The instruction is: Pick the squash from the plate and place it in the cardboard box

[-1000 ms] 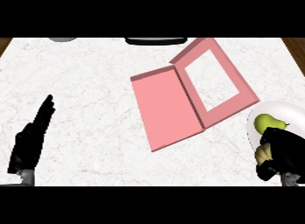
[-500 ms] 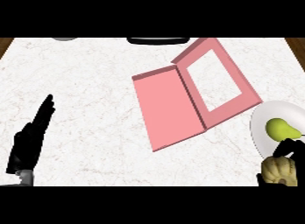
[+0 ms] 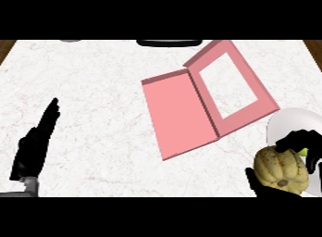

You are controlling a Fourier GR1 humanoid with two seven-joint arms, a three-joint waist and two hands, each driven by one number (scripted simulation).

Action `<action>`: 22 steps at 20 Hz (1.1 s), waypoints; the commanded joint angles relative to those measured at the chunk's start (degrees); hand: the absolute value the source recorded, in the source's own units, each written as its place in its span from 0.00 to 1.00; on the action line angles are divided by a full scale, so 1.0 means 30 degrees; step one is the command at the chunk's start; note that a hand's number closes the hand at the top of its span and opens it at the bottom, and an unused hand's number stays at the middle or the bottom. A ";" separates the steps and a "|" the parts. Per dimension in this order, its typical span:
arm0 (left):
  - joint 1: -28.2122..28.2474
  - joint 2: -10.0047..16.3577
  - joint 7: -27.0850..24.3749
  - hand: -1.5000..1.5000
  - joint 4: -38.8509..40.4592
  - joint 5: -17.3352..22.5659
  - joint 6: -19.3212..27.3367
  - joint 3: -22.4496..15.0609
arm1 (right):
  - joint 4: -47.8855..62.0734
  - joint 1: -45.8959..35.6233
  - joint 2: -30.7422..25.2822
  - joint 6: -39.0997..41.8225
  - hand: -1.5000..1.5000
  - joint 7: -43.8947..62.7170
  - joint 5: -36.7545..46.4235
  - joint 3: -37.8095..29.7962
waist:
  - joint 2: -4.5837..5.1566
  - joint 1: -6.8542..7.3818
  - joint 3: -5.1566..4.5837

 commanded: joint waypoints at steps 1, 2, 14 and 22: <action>-0.0531 0.0074 0.0261 0.50 0.0158 -0.0189 -0.0269 0.0030 | -0.1242 -0.3026 0.1272 0.1481 1.00 0.1583 -0.0247 0.1071 | 0.0032 0.0140 -0.0011; -0.0439 -0.0444 -0.0123 0.50 0.0421 -0.0547 0.0035 -0.0432 | -0.0942 -0.4154 0.1313 0.1992 1.00 0.1536 -0.1270 0.0479 | 0.0047 0.0163 -0.0013; 0.0674 -0.0839 -0.0019 0.50 -0.0731 -0.0926 -0.0130 -0.0071 | 0.8707 -1.2825 0.5162 0.2632 1.00 0.3050 0.0130 -0.0504 | 0.0037 0.0250 0.0007; -0.0704 -0.0997 0.0270 0.50 0.0287 -0.1019 -0.0513 0.0159 | 1.6405 -1.6336 0.6471 0.1168 1.00 0.1128 -0.0543 -0.2412 | 0.0081 0.0227 0.0007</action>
